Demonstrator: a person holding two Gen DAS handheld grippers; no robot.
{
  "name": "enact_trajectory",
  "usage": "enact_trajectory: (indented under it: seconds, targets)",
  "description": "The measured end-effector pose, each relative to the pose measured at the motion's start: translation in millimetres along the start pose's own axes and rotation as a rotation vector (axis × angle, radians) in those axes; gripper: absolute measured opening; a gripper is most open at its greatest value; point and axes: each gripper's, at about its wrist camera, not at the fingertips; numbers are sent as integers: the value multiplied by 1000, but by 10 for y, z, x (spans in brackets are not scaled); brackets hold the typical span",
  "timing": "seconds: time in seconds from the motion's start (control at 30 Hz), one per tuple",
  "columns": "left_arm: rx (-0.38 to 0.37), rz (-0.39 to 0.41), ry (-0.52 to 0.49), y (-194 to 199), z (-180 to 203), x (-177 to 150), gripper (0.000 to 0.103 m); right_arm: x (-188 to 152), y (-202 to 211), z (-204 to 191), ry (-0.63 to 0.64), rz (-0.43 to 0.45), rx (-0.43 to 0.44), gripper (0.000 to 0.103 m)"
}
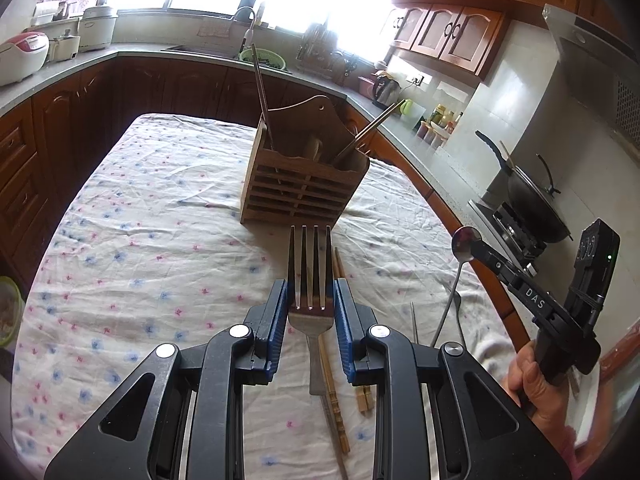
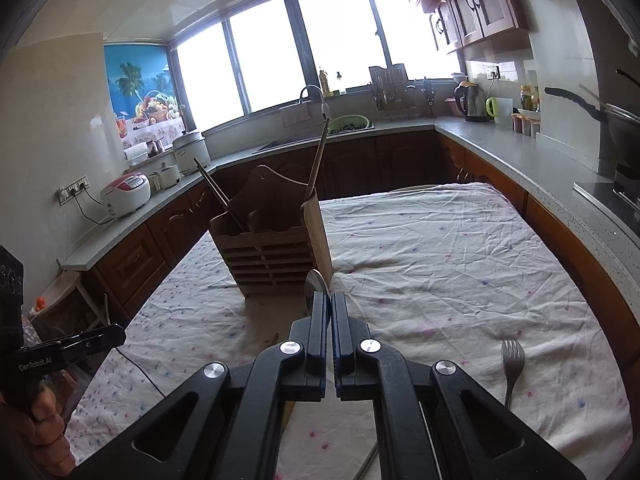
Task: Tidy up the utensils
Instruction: 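Lift the held fork and spoon off the cloth with both tools, then carry the fork and spoon over the wooden holder and lower them in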
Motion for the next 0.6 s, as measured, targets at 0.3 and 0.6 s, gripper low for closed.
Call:
enact_trajectory:
  seconds: [0.3,0.6]
  targets:
    - [-19,45,5,65,40,279,21,156,81,-80,24,155,-51,2]
    - [-29,130,-10,113,116,836,21,638,-172,-87,35,239,-88,2]
Point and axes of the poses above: each gripper's, at about its wrist camera, not at the fingertips, and y roughly against the way its jaws point, z to its right, x to its top, and after that the axes turned 9 degrees about y, right-handed
